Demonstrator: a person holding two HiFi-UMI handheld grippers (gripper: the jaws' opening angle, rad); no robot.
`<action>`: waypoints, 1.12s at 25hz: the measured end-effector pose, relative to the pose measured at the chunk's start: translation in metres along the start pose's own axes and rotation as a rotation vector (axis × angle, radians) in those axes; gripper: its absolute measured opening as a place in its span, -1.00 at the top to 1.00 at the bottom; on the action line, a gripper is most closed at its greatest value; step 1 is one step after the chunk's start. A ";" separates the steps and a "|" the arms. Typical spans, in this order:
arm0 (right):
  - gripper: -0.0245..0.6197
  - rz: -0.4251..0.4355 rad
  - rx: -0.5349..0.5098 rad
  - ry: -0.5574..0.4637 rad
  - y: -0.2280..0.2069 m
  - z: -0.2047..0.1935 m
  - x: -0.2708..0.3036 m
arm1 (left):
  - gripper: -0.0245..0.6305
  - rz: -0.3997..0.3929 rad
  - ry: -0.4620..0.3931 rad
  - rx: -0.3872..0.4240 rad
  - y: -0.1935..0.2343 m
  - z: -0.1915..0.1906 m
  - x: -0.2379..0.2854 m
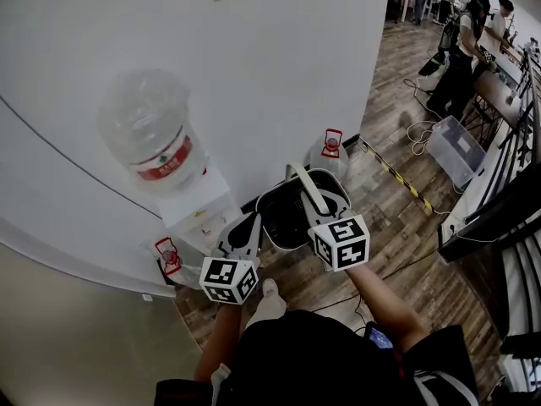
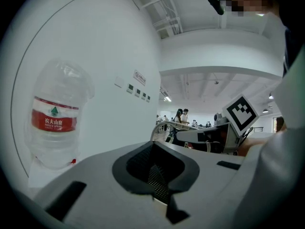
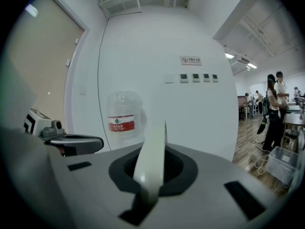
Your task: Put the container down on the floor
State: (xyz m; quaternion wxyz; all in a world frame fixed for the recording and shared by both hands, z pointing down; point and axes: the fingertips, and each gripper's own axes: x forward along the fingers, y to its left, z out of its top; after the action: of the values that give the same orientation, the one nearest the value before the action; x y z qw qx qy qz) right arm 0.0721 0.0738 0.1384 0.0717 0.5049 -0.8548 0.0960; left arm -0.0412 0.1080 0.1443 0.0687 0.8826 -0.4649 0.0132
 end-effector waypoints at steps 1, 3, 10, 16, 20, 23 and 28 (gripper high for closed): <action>0.83 0.000 0.000 -0.001 -0.001 0.002 0.006 | 0.87 -0.003 -0.001 -0.002 0.005 0.001 0.005; 0.83 -0.006 0.000 0.001 -0.004 0.006 0.018 | 0.87 -0.014 -0.003 -0.001 0.015 0.005 0.015; 0.83 -0.041 0.005 0.005 -0.018 0.021 0.069 | 0.87 -0.041 -0.004 -0.009 0.059 0.017 0.052; 0.83 -0.070 -0.001 0.006 -0.031 0.039 0.109 | 0.87 -0.060 -0.001 -0.018 0.092 0.025 0.081; 0.83 -0.090 0.002 -0.001 -0.038 0.050 0.128 | 0.87 -0.074 -0.001 -0.033 0.110 0.028 0.096; 0.83 -0.106 0.006 0.003 -0.041 0.052 0.141 | 0.87 -0.097 0.004 -0.035 0.119 0.029 0.107; 0.83 -0.127 0.005 0.015 -0.044 0.055 0.162 | 0.87 -0.125 0.014 -0.043 0.134 0.028 0.122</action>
State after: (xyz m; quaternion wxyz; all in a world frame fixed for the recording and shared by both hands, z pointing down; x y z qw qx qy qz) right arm 0.0313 -0.0976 0.1248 0.0826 0.5576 -0.8202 0.0973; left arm -0.0831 -0.0703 0.1415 0.0916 0.9082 -0.4084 0.0049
